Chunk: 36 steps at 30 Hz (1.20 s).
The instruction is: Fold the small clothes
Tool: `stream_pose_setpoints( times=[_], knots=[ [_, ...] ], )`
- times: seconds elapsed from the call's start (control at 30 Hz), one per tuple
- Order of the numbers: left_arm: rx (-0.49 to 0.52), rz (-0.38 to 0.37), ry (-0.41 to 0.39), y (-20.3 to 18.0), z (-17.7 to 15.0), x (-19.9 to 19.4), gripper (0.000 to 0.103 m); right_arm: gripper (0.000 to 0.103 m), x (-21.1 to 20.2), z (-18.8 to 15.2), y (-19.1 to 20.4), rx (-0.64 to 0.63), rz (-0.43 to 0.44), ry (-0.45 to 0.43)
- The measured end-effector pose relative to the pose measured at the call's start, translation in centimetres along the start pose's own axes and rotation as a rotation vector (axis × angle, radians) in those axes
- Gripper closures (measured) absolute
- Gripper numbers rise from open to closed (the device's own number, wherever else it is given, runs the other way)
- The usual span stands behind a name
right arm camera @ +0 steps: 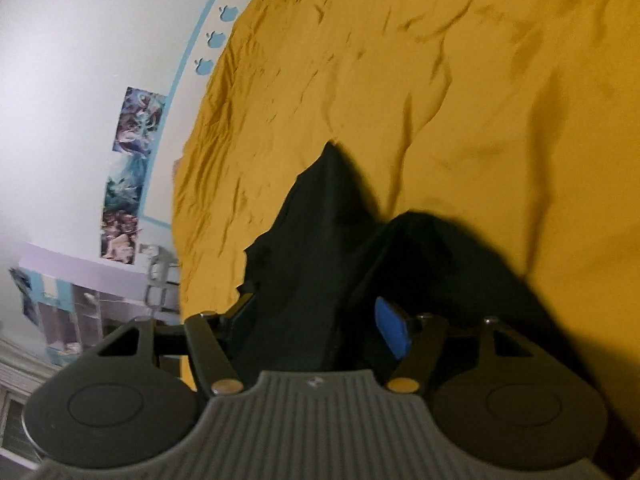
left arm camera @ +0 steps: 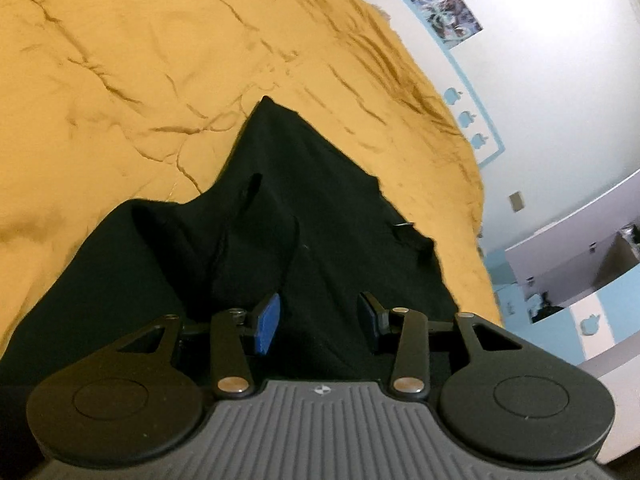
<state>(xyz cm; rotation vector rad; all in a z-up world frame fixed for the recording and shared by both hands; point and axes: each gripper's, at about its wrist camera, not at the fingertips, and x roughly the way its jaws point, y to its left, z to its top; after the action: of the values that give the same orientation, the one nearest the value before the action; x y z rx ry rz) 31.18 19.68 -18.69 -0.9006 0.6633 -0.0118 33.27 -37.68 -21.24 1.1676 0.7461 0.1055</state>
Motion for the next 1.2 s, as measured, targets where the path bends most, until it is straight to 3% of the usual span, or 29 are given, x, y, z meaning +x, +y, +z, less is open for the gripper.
stream_pose_setpoints(
  times=[0.13, 0.2, 0.23, 0.27, 0.4, 0.53, 0.63, 0.67, 0.73, 0.77, 0.83, 0.9, 0.93, 1.0, 1.03, 1.2],
  knots=[
    [0.020, 0.037, 0.012, 0.5, 0.1, 1.1, 0.055, 0.043, 2.5, 0.5, 0.4, 0.005, -0.138, -0.071],
    [0.019, 0.039, 0.018, 0.9, 0.1, 1.5, 0.055, 0.047, 2.5, 0.9, -0.2, 0.033, -0.121, -0.115],
    [0.016, 0.038, 0.020, 1.1, 0.1, 1.6, 0.055, 0.063, 2.5, 1.1, -0.5, 0.047, -0.107, -0.133],
    [0.011, 0.038, 0.024, 1.2, 0.2, 1.6, 0.055, 0.103, 2.3, 1.4, -0.7, 0.061, -0.095, -0.152],
    [0.006, 0.032, 0.022, 1.6, 0.0, 1.3, 0.058, 0.103, 0.9, 1.8, -1.2, 0.079, -0.040, -0.199],
    [-0.011, 0.038, 0.036, 2.2, 0.1, 1.7, 0.064, 0.103, 1.8, 1.7, -3.4, 0.144, -0.156, -0.199],
    [-0.013, 0.033, 0.047, 2.1, 0.4, 1.5, 0.064, 0.103, 1.8, 1.3, -3.7, 0.141, -0.168, -0.202],
    [-0.006, 0.038, 0.052, 1.9, 0.5, 1.3, 0.064, 0.102, 1.7, 1.2, -3.3, 0.126, -0.177, -0.198],
    [0.005, 0.041, 0.053, 1.2, 0.7, 0.7, 0.062, 0.089, 1.0, 1.2, -2.2, 0.101, -0.223, -0.198],
    [0.017, 0.030, 0.046, 0.7, 0.7, 0.3, 0.059, 0.075, 0.1, 1.1, -1.3, 0.075, -0.250, -0.210],
    [0.049, 0.002, 0.022, -0.4, 0.7, -0.4, 0.056, 0.070, -2.5, 0.5, 0.3, -0.014, -0.277, -0.283],
    [0.090, -0.026, 0.015, -1.6, 0.9, -0.4, 0.052, 0.069, -3.8, 0.2, 2.0, -0.124, -0.219, -0.329],
    [0.108, -0.037, 0.017, -2.1, 0.9, -0.1, 0.052, 0.061, -3.6, 0.3, 3.1, -0.182, -0.167, -0.330],
    [0.124, -0.035, 0.030, -2.7, 0.9, 0.7, 0.051, 0.055, -1.8, 1.2, 4.7, -0.273, -0.076, -0.274],
    [0.123, -0.027, 0.043, -2.8, 0.9, 1.3, 0.051, 0.055, -0.1, 1.8, 5.5, -0.321, -0.070, -0.254],
    [0.108, 0.005, 0.077, -1.8, 0.7, 3.1, 0.051, 0.053, 8.7, 6.3, 7.1, -0.526, -0.237, -0.165]
  ],
)
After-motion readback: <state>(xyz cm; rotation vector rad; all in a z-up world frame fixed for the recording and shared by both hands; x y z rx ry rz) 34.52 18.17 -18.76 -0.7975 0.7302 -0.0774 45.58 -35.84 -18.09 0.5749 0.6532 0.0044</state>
